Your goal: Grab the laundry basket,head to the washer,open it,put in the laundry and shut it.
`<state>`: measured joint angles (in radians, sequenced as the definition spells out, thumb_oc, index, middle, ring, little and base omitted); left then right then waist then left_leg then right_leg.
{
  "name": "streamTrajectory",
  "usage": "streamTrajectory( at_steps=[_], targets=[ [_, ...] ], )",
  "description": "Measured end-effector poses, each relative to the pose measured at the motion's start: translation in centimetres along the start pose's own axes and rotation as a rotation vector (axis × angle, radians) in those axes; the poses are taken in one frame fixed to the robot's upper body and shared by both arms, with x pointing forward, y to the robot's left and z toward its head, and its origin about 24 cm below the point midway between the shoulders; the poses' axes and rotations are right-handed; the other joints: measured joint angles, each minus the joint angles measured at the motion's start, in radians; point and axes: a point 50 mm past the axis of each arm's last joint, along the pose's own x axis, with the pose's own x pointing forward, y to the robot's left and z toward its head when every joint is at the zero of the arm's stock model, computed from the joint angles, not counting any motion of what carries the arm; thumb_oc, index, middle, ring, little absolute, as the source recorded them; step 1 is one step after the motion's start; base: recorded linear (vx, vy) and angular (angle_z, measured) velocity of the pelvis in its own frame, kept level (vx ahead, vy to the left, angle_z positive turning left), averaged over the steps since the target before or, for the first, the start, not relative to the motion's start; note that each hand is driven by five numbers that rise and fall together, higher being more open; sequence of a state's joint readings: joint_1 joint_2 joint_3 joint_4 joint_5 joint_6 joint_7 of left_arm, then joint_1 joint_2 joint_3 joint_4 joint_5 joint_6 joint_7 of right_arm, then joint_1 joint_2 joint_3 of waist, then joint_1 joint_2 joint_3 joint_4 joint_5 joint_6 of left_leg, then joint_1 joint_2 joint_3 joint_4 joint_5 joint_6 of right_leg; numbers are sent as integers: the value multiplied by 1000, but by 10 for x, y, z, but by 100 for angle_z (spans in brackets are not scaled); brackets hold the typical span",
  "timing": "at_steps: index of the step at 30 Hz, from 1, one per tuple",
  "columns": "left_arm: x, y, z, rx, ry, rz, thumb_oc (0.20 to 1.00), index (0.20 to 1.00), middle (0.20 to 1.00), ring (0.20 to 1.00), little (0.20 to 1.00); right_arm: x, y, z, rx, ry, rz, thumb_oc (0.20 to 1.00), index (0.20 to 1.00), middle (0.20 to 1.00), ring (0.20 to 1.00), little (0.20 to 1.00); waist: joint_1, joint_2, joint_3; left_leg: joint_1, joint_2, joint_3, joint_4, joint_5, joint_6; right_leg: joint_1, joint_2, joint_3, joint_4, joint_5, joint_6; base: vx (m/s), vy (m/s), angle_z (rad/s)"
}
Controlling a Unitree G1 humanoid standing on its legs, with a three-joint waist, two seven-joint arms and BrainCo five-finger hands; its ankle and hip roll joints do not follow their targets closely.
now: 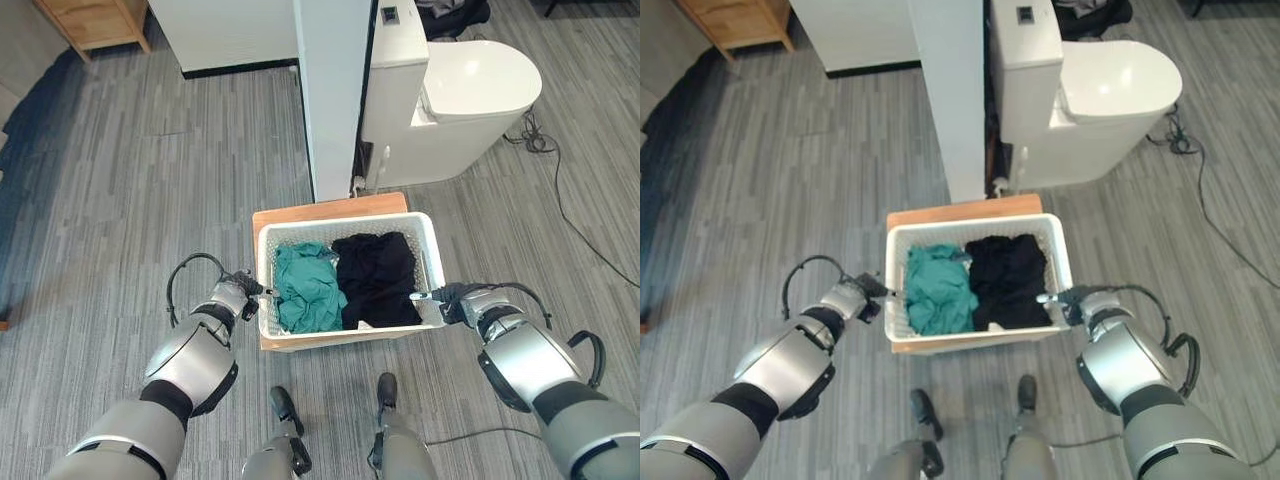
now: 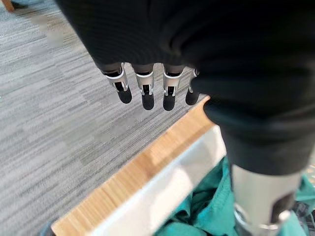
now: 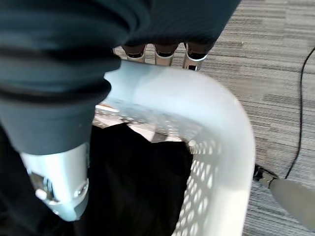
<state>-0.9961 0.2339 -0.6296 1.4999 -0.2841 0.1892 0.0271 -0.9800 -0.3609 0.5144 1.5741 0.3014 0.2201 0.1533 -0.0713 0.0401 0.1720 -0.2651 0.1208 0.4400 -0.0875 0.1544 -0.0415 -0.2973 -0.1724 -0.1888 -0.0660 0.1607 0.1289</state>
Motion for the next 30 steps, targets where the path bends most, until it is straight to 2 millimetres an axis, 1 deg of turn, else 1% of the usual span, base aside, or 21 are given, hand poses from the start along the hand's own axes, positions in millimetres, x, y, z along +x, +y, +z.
streamTrajectory(
  at_steps=[1,2,4,6,14,18,22,23,24,25,26,30],
  targets=[
    [0,0,-1,-117,1,-12,1000,1000,1000,1000,1000,0,0,2,0,-6,0,1000,1000,1000,1000,1000,0,-3,7,0,1,0,0,0,0,0,0,1,-1,0,0,0,0,0],
    [0,0,-1,-179,4,-18,1000,1000,1000,1000,1000,0,0,3,0,-10,-1,1000,1000,1000,1000,1000,0,-7,12,0,1,0,0,0,0,0,1,1,-3,0,0,0,0,0],
    [0,-1,0,-259,3,-32,1000,1000,1000,1000,1000,-1,1,7,-3,-27,2,1000,1000,1000,1000,1000,1,-14,22,-1,2,0,0,0,0,0,2,0,-4,0,0,0,0,0],
    [0,-2,0,-289,4,-37,1000,1000,1000,1000,1000,-2,0,12,-2,-45,-1,1000,1000,1000,1000,1000,0,-22,28,-1,2,0,0,0,0,1,2,0,-5,0,0,0,0,0],
    [0,3,3,-292,-5,-29,1000,1000,1000,1000,1000,-5,-4,26,-1,-87,-28,1000,1000,1000,1000,1000,0,-24,29,-1,2,-8,-1,0,0,6,3,-6,-6,2,-2,0,0,0],
    [-1,14,2,-293,-6,-1,1000,1000,1000,1000,1000,-8,-5,35,2,-111,-42,1000,1000,1000,1000,1000,-1,-24,29,-4,3,-10,-1,0,0,3,3,-6,-7,2,-3,0,0,0],
    [-2,21,12,-292,-30,18,1000,1000,1000,1000,1000,-9,-6,38,28,-123,-42,1000,1000,1000,1000,1000,-1,-28,27,-17,2,-13,0,1,-1,-9,3,-7,-6,4,-4,2,4,2],
    [-4,23,22,-288,-58,18,1000,1000,1000,1000,1000,-10,-5,43,-7,-134,-46,1000,1000,1000,1000,1000,-4,-30,27,-26,2,-13,0,2,-2,-18,3,-7,-6,5,-5,0,0,0],
    [-4,23,23,-288,-61,18,1000,1000,1000,1000,1000,-10,-4,44,-11,-139,-44,1000,1000,1000,1000,1000,-7,-30,27,-26,2,-13,0,2,-2,-18,4,-8,-6,6,-5,0,0,0],
    [-6,27,32,-284,-84,33,1000,1000,1000,1000,1000,-13,-5,53,-74,-157,-54,1000,1000,1000,1000,1000,-16,-33,27,-38,3,-15,1,2,-2,-29,4,-9,-5,6,-5,0,0,0],
    [-7,29,37,-285,-101,40,1000,1000,1000,1000,1000,-14,-6,57,-76,-170,-55,1000,1000,1000,1000,1000,-18,-35,28,-43,3,-15,1,2,-1,-35,4,-8,-4,7,-6,0,0,0],
    [-8,27,41,-283,-114,37,1000,1000,1000,1000,1000,-15,-5,61,-77,-186,-51,1000,1000,1000,1000,1000,-25,-39,27,-44,3,-15,2,2,-2,-37,4,-8,-4,7,-7,0,0,0]
  ],
)
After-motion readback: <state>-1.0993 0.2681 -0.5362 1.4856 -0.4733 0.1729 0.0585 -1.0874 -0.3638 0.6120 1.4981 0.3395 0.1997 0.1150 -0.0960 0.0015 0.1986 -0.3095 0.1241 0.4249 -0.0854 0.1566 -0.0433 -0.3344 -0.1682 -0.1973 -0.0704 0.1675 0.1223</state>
